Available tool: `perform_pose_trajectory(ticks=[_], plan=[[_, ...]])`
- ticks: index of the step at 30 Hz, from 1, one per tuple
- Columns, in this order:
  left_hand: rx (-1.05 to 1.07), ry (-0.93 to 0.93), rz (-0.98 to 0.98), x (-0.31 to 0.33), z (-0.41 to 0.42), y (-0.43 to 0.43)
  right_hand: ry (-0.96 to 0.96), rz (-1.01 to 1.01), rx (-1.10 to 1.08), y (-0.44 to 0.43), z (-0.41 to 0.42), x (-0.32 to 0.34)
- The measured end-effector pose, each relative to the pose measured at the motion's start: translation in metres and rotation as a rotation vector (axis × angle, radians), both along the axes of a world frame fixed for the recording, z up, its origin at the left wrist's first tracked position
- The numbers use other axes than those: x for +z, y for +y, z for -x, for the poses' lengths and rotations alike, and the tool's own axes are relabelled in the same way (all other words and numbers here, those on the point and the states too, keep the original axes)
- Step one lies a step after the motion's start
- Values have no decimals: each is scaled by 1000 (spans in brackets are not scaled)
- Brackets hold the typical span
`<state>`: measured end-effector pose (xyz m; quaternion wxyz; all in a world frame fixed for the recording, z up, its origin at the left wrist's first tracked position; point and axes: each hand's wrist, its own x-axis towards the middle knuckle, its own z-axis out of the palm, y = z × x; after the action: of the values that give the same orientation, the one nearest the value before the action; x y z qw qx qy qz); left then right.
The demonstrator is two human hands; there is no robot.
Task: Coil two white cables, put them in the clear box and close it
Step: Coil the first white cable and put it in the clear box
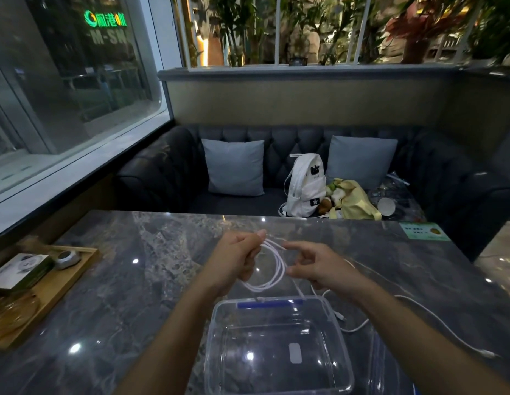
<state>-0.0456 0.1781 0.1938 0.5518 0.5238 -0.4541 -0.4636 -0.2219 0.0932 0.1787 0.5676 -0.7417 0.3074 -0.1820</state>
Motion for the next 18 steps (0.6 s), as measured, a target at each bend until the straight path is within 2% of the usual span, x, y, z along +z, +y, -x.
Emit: perform_pose_trajectory(ticks=[3, 7, 8, 11, 12, 15, 18], plan=[[-19, 14, 0, 0, 1, 0, 21, 27, 58, 3, -10, -2], [49, -14, -21, 0, -4, 1, 71, -59, 64, 2, -10, -3], [84, -62, -21, -1, -6, 1, 126, -27, 60, 1, -9, -2], [176, -271, -28, -6, -7, 3, 372, 266, 100, -1, -7, 0], [191, -304, -36, -8, -6, 3, 413, 307, 139, -1, -7, 2], [236, -281, -68, -13, -6, 0, 392, 181, 251, 2, -5, 4], [273, -252, -83, -15, -10, -1, 203, -40, 251, 4, -2, 5]])
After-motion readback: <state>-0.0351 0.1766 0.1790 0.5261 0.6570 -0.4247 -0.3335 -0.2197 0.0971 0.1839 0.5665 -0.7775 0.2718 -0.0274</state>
